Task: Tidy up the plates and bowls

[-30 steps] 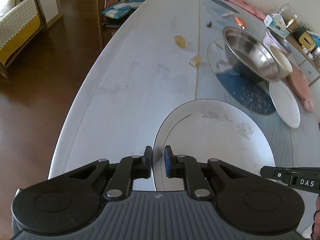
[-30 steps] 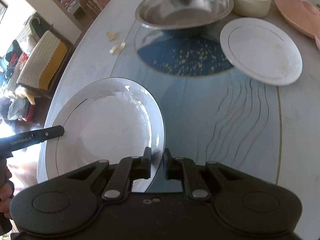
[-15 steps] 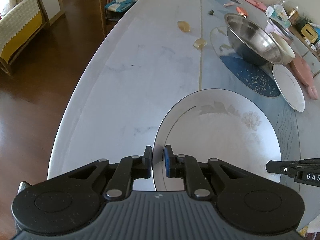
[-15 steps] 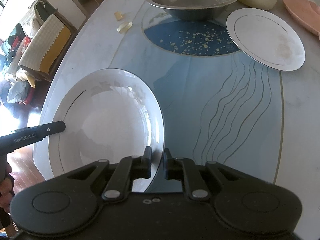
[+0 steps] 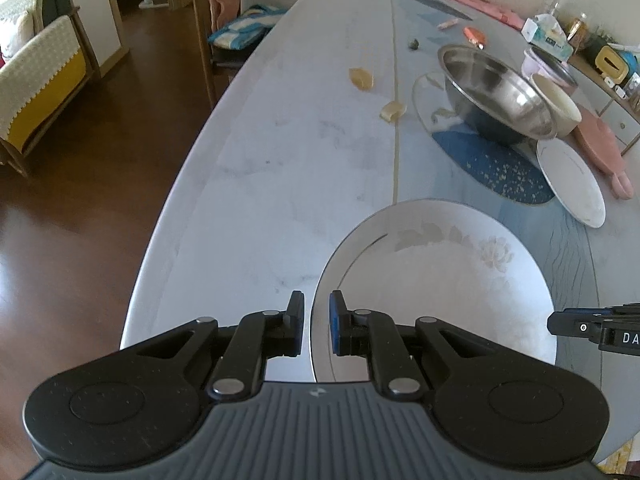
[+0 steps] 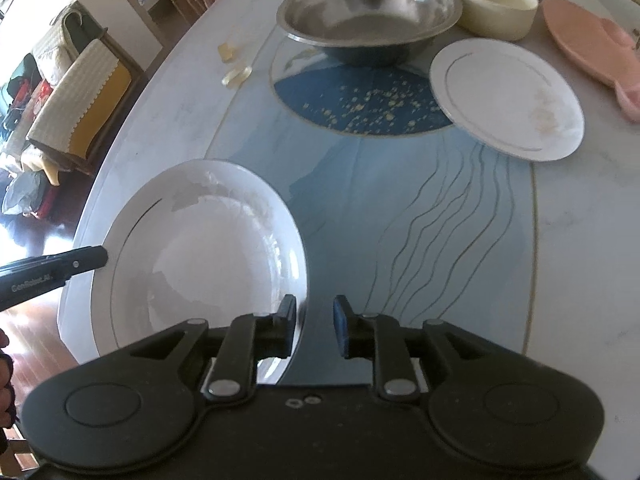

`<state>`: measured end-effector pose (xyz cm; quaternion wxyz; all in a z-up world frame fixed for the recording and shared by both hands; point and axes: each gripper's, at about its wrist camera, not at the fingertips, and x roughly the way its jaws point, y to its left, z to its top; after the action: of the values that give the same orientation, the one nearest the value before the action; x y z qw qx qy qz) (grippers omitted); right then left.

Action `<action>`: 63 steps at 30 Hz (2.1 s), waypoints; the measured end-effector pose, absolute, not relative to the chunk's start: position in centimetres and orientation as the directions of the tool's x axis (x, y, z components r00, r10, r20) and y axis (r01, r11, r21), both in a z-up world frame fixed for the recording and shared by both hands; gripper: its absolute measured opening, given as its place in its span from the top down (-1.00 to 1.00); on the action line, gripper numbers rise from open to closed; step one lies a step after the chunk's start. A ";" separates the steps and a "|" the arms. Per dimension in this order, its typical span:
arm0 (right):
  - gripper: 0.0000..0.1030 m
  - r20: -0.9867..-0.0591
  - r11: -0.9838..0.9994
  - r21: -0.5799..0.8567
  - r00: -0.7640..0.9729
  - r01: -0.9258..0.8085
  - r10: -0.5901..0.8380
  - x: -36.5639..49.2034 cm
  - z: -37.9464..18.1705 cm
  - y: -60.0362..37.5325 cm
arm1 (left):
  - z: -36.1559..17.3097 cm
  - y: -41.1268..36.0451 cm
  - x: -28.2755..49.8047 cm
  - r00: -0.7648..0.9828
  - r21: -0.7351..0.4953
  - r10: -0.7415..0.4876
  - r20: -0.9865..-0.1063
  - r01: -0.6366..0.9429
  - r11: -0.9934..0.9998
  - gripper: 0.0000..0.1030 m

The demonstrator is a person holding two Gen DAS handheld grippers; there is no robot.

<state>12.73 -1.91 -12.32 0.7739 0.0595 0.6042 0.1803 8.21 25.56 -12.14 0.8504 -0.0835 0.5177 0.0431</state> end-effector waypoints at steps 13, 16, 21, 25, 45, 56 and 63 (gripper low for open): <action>0.31 -0.861 0.937 0.258 0.385 -0.235 0.334 11.8 -7.4 -4.4 | -8.1 22.0 8.5 0.556 -0.109 -0.076 -0.828 -0.027 0.994 0.71; 0.22 -0.839 0.939 0.251 0.432 -0.234 0.332 11.5 -5.9 -5.4 | -7.2 20.5 8.7 0.571 -0.120 -0.097 -0.815 -0.003 0.993 0.44; 0.09 -0.802 0.941 0.252 0.494 -0.227 0.335 10.9 -4.2 -8.0 | -5.4 17.2 8.6 0.612 -0.116 -0.113 -0.783 0.036 0.993 -0.07; -0.07 -0.773 0.939 0.250 0.536 -0.235 0.340 10.8 -3.0 -10.5 | -4.5 14.0 8.5 0.627 -0.107 -0.122 -0.769 0.062 0.992 -0.08; -0.65 -0.687 0.931 0.214 0.632 -0.296 0.359 11.7 -1.6 -24.5 | -1.9 -1.4 9.0 0.712 -0.120 -0.125 -0.691 0.058 0.991 -0.52; -0.99 -0.650 0.922 0.202 0.658 -0.331 0.379 15.4 -2.9 -27.1 | -3.1 -4.4 12.4 0.718 -0.093 -0.074 -0.692 0.012 0.996 -0.55; -0.99 -0.665 0.919 0.208 0.641 -0.335 0.384 19.3 -5.5 -27.1 | -5.4 -4.1 15.9 0.694 -0.086 -0.058 -0.717 -0.007 0.996 -0.55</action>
<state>19.32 -27.05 -5.47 0.9051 0.0326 0.3745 0.1986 15.90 -4.08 -5.43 0.9195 -0.0410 0.3907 -0.0139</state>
